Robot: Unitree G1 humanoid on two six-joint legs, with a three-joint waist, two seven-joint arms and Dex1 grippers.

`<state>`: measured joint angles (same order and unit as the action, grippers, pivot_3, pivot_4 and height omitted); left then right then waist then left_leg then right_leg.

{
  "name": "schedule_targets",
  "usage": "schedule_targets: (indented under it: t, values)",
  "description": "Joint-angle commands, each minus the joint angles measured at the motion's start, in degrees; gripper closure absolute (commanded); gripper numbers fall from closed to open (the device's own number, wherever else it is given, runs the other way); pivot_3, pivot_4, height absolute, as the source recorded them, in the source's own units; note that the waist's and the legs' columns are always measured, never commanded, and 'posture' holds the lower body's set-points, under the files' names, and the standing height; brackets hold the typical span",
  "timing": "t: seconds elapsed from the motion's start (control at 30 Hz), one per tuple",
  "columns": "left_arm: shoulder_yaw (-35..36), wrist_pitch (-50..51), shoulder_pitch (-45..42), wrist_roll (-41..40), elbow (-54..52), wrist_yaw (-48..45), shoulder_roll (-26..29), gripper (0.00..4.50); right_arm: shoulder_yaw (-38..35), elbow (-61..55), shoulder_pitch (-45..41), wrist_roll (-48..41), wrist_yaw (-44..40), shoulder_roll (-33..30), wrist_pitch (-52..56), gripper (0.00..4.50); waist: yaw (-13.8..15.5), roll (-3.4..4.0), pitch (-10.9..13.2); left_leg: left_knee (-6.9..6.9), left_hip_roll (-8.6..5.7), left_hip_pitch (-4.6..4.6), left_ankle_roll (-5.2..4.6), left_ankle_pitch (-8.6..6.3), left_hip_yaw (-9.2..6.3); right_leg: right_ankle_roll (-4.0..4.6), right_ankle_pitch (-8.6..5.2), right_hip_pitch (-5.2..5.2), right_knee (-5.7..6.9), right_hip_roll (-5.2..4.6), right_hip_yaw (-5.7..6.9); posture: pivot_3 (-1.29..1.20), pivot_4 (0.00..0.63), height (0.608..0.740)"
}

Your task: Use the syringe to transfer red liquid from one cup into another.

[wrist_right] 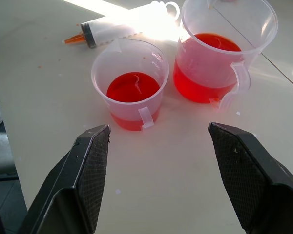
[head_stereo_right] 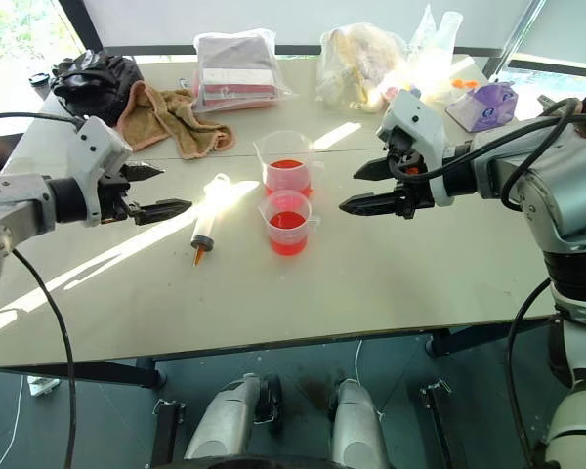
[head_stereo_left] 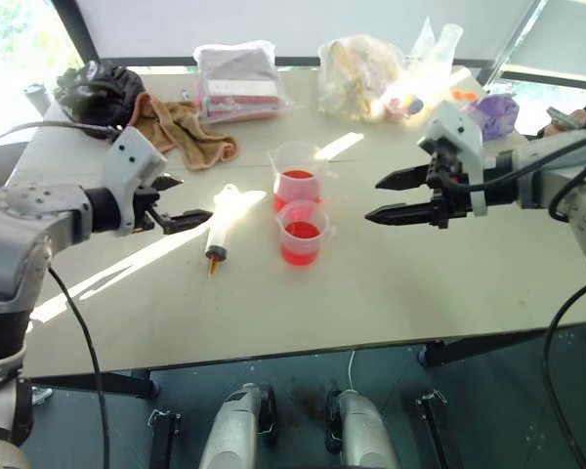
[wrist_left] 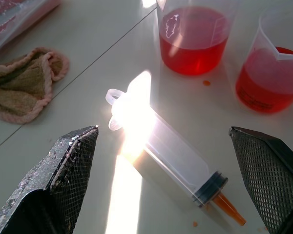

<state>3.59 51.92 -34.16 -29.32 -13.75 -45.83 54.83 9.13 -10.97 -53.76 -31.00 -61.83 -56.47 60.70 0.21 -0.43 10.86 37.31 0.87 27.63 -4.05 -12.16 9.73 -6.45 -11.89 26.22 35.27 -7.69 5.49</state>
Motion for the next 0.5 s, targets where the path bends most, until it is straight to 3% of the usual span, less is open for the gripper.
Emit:
schedule_targets:
  t: [0.03,0.5]
  values:
    - [1.5,0.1,-0.3,-0.2,-1.2,-0.2,0.3,0.02,-1.1,-0.8,-1.2,0.6,0.0,-0.1,-0.9,1.13,0.0,0.00,0.0,0.00,0.00,0.00,0.00,0.00,0.00,0.00,0.00,-0.01,0.00,0.00,0.00,0.00,0.150,0.740]
    - [3.5,1.5,0.7,-2.2,-3.3,-2.7,2.3,0.02,-1.0,-0.4,-0.4,1.5,0.4,1.8,-2.2,1.13,-0.1,0.00,0.0,0.05,0.00,0.00,-0.02,0.01,0.00,0.00,0.00,-0.15,0.04,0.02,0.00,0.00,0.150,0.740]
